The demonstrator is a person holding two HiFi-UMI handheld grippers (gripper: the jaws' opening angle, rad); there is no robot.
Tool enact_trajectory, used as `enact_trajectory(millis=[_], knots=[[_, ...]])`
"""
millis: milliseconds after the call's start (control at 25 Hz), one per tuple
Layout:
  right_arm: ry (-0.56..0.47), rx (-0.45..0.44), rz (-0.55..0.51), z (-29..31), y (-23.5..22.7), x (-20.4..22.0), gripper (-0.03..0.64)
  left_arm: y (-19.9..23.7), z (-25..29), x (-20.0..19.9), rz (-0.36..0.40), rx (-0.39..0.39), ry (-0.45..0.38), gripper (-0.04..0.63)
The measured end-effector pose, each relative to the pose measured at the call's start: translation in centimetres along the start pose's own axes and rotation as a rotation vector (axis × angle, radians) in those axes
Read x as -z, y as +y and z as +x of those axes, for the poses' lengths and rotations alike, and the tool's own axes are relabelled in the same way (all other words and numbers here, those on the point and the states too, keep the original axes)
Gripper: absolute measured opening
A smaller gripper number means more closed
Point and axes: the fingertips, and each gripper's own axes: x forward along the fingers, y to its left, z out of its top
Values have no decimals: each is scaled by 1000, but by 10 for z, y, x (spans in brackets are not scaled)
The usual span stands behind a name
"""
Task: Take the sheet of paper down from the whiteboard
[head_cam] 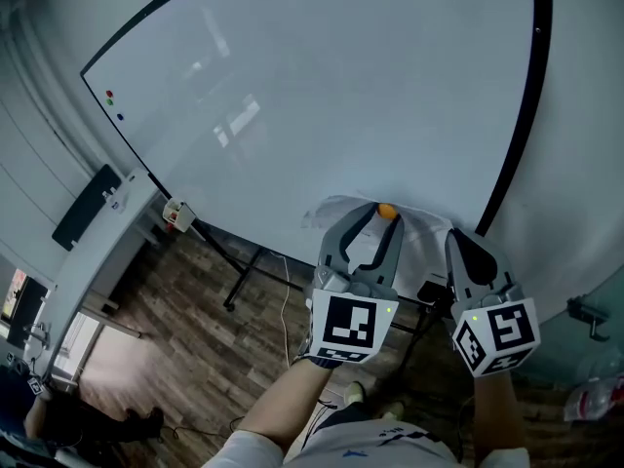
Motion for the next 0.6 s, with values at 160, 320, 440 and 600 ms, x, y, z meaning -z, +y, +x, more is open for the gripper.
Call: enact_trajectory(millis=[160,320,440,600], knots=[[3,-45,-2,-16,8,8,12,-11,-33,7,-31,-27,27,133],[14,-95,11,-24,26,15,12,-14,-66,16,-54,-52,69,133],[22,-120,19,-28,43,17,12,-10,-89,15,-56,-65,74,133],[37,-131,13,-33,64,21,12,0,-119,6,-75,-77,35,133]])
